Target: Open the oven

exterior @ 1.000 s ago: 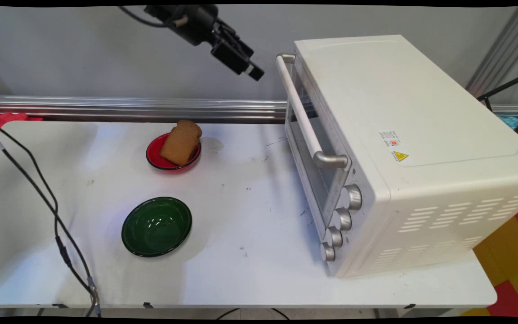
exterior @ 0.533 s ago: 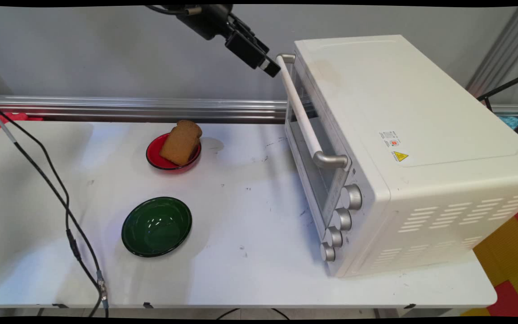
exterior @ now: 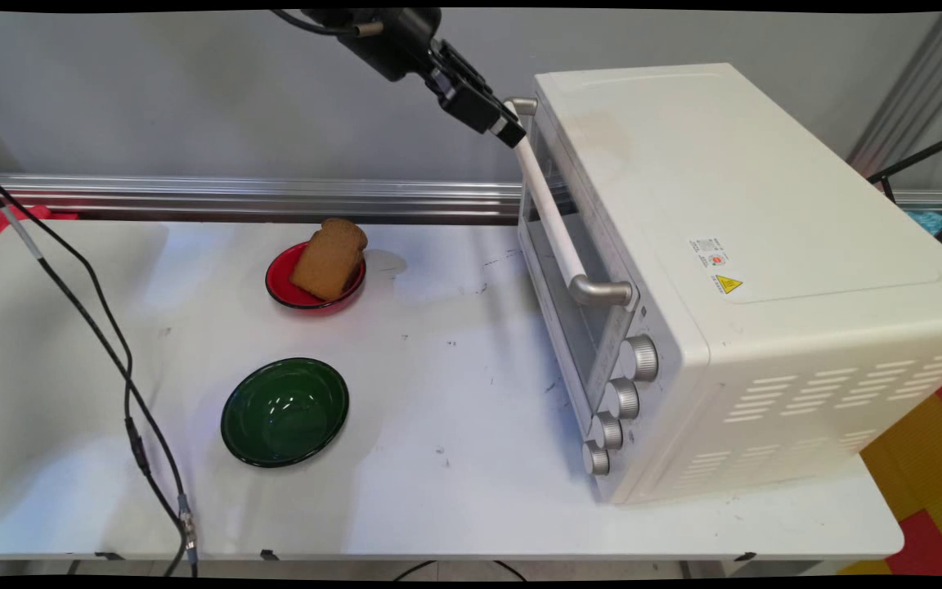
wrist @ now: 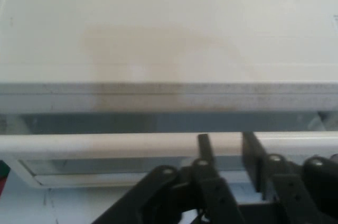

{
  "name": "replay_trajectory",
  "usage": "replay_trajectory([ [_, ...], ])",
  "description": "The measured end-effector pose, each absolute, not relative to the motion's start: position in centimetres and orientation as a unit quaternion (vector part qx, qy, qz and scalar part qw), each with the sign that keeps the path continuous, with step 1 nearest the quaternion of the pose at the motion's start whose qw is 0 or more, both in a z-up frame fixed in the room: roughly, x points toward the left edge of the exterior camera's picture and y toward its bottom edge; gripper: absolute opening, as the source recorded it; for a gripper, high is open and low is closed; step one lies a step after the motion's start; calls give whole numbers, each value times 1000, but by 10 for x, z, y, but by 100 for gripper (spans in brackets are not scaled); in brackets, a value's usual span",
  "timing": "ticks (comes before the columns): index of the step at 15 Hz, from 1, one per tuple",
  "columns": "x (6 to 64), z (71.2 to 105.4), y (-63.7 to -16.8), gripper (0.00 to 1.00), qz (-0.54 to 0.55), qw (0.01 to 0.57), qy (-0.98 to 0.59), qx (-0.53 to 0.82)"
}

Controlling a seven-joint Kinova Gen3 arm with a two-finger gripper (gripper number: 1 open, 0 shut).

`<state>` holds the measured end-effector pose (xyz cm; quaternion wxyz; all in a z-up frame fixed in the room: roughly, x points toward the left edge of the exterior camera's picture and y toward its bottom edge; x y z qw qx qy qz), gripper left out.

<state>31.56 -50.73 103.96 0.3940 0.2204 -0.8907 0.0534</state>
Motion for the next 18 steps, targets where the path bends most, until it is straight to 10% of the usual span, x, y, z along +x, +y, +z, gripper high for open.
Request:
replay_trajectory([
  [18,274,1000,-528,0,52,394,-890,223],
])
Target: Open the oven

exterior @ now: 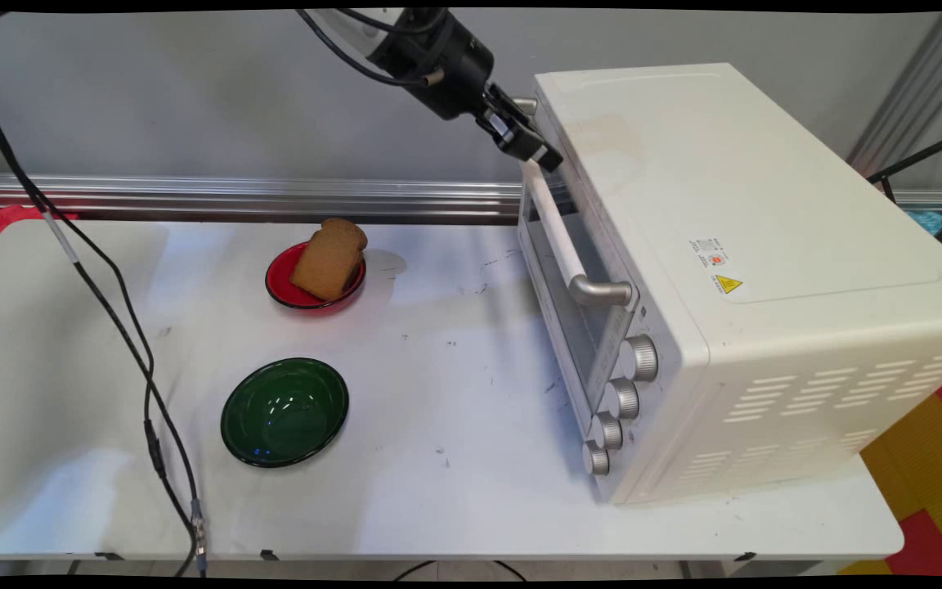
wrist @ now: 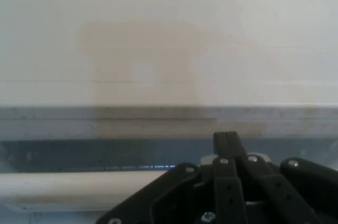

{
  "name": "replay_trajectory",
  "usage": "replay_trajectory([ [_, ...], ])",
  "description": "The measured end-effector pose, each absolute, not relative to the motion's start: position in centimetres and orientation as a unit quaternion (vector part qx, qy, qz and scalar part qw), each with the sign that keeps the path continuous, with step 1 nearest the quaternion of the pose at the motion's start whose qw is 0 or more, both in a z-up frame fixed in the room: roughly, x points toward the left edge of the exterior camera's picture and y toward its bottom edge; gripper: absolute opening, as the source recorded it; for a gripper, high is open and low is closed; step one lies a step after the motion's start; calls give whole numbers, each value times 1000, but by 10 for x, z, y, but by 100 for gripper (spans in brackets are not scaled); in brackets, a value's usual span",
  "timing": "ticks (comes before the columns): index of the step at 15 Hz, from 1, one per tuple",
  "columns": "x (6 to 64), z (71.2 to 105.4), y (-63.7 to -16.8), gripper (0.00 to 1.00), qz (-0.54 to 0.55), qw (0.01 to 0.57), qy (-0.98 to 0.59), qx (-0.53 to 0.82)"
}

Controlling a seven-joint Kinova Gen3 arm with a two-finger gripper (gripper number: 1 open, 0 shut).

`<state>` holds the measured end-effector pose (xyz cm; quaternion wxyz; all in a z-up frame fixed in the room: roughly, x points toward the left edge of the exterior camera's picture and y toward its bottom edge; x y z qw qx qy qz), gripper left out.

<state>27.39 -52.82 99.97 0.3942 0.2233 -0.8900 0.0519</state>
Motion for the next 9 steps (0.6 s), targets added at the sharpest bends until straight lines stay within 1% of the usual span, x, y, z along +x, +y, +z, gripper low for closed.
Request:
replay_trajectory([
  [9,269,983,-530,0,52,385,-894,222],
])
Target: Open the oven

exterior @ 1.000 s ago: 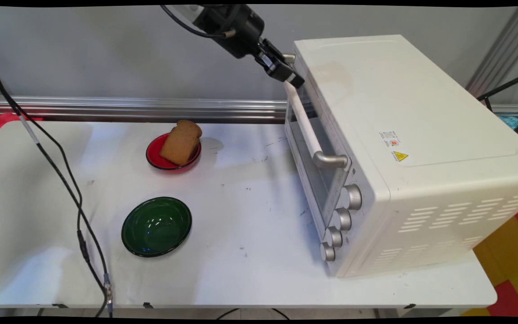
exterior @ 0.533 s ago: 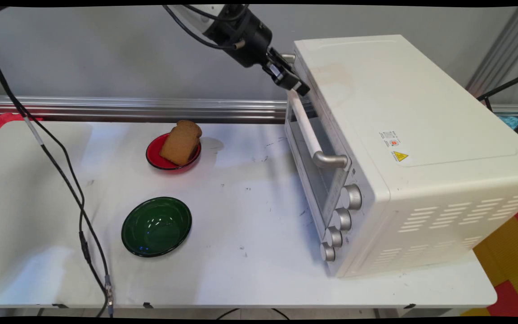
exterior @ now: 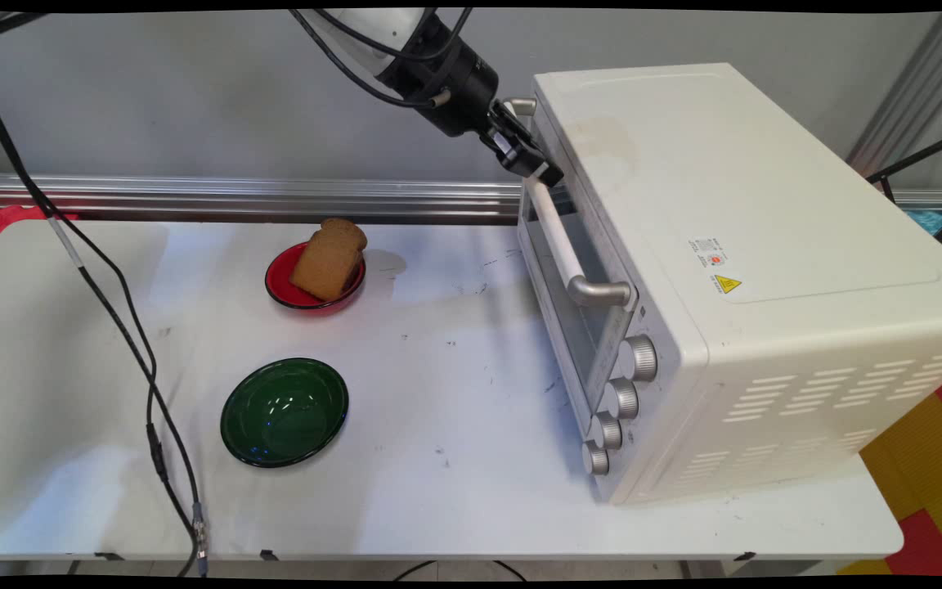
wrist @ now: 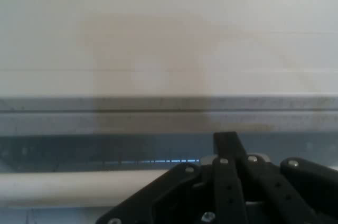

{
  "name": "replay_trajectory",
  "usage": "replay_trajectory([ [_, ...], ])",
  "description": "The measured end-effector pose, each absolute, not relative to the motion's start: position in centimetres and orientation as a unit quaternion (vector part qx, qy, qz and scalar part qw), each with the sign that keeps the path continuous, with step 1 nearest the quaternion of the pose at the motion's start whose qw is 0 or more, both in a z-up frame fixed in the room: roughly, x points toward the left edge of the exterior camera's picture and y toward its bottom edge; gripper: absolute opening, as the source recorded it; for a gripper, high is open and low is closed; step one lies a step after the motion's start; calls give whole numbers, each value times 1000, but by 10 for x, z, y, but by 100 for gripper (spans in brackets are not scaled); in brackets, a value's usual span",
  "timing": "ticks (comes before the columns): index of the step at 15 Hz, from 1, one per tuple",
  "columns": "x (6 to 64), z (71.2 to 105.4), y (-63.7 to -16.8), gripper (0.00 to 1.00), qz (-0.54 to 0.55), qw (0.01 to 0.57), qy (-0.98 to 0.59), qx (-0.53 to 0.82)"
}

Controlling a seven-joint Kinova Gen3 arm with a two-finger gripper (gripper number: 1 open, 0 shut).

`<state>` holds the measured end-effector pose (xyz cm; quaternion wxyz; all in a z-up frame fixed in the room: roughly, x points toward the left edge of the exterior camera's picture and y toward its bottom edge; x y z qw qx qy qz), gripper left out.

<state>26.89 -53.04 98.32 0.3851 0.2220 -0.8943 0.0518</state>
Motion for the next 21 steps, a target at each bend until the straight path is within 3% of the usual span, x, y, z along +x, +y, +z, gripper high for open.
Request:
replay_trajectory([
  [21,343,925,-499,0,46,313,-924,216],
])
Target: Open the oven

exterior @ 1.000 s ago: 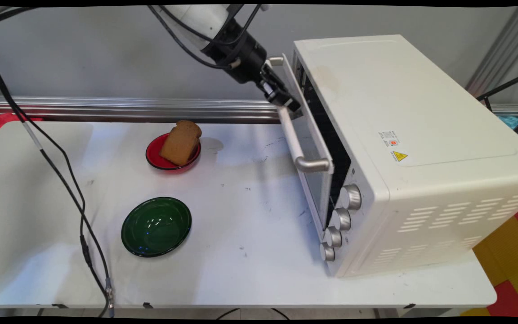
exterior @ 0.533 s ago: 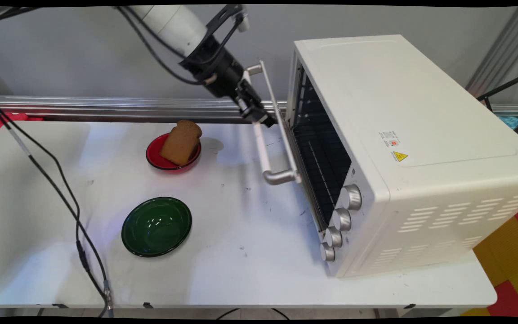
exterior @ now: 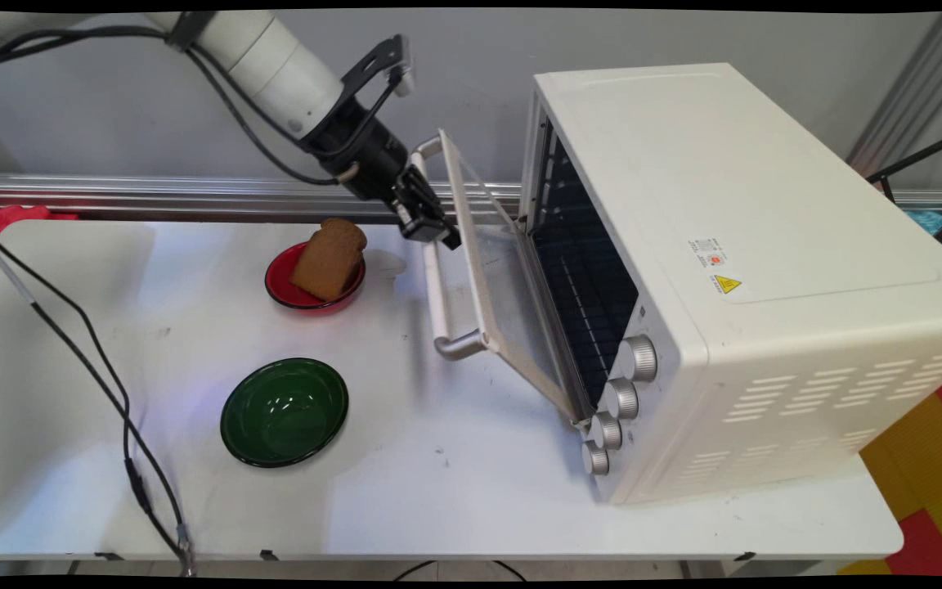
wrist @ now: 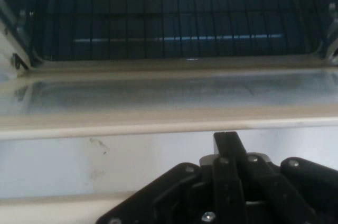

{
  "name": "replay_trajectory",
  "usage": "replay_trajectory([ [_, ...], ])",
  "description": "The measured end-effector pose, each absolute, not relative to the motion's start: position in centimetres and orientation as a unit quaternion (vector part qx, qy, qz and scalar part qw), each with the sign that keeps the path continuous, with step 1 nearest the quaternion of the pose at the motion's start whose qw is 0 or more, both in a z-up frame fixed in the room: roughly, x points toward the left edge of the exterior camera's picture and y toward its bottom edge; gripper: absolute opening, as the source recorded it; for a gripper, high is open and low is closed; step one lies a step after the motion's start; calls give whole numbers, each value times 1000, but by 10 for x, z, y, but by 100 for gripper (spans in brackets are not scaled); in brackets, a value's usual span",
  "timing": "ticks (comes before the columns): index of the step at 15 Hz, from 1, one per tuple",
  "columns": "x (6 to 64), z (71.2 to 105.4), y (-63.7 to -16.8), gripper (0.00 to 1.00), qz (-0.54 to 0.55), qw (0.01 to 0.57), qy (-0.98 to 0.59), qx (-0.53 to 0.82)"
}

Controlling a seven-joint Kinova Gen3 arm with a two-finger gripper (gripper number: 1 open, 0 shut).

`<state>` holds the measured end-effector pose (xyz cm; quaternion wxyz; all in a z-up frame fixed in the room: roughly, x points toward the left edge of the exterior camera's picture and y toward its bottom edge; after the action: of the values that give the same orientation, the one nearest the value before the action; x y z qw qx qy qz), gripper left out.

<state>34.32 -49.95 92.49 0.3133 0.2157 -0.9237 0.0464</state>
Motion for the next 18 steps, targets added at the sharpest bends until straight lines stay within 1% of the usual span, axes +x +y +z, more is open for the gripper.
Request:
replay_trajectory([
  [3,356,915,-495,0,48,318,-923,210],
  [10,390,880,-480,0,52,343,-918,192],
  [18,412,841,-474,0,65,363,-912,180],
])
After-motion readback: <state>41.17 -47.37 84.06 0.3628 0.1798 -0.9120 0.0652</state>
